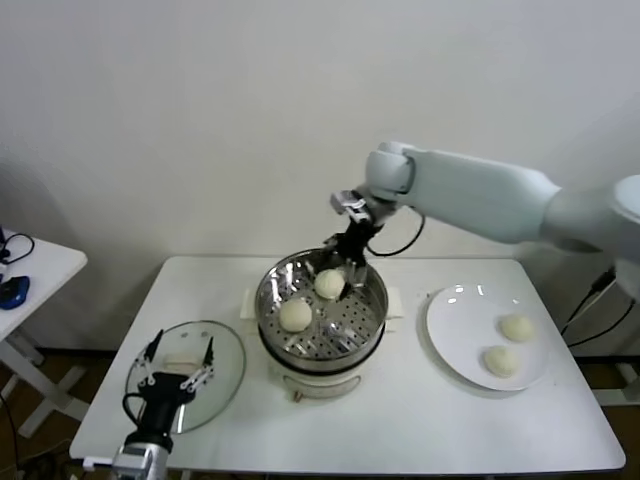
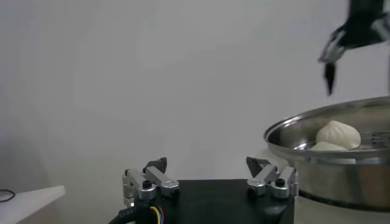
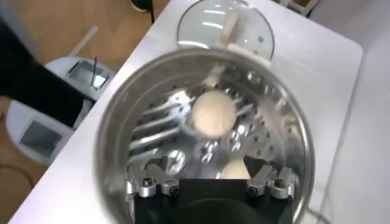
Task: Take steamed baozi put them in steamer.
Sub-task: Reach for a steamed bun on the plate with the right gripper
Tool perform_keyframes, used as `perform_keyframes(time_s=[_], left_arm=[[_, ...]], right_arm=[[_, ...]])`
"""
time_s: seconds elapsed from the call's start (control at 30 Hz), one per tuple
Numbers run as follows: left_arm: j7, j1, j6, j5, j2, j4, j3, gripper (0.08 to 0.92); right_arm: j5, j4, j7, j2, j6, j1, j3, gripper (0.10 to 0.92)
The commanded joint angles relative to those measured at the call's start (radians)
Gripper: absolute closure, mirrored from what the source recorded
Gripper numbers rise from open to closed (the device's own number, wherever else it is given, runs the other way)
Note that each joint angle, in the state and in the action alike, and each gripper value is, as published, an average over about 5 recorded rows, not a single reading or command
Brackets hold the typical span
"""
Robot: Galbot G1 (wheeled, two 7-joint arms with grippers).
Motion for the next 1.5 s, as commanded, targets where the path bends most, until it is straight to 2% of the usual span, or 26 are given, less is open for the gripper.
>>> perform_keyframes(time_s=[0.03,0.27,0.53,0.87,1.27,1.5], left_arm=[[-0.032,-0.001,-0.013,-0.027,0.002,-0.002,0.003,0.177],[0.007,0.002,-0.013,-0.019,0.007,-0.01,-0.002,0.177],[0.084,0.0,-0.066,-0.025,0.025,-0.003,0.003,0.177],[0.106,0.023,-0.115,-0.014,0.02,0.018,0.016,0.177],[0.092,0.022,-0.113,-0.016,0.013,0.037,-0.002,0.177],[0.088,0.01,-0.107,-0.015,0.011,0.05,-0.002,0.177]], right_arm=[[-0.17,0.135,-0.059,-0.285,0.056,0.042,0.013,0.203],[-0.441,0.076,-0.061,-0.454,0.163,-0.139,0.131,0.203],[-0.584,0.061,-0.054,-0.559,0.173,-0.44,0.368,0.203],[-0.705,0.011,-0.01,-0.534,0.187,-0.692,0.545,0.203],[-0.788,-0.156,0.021,-0.434,0.209,-0.767,0.655,0.203],[-0.795,-0.176,0.015,-0.414,0.211,-0.772,0.657,0.203]])
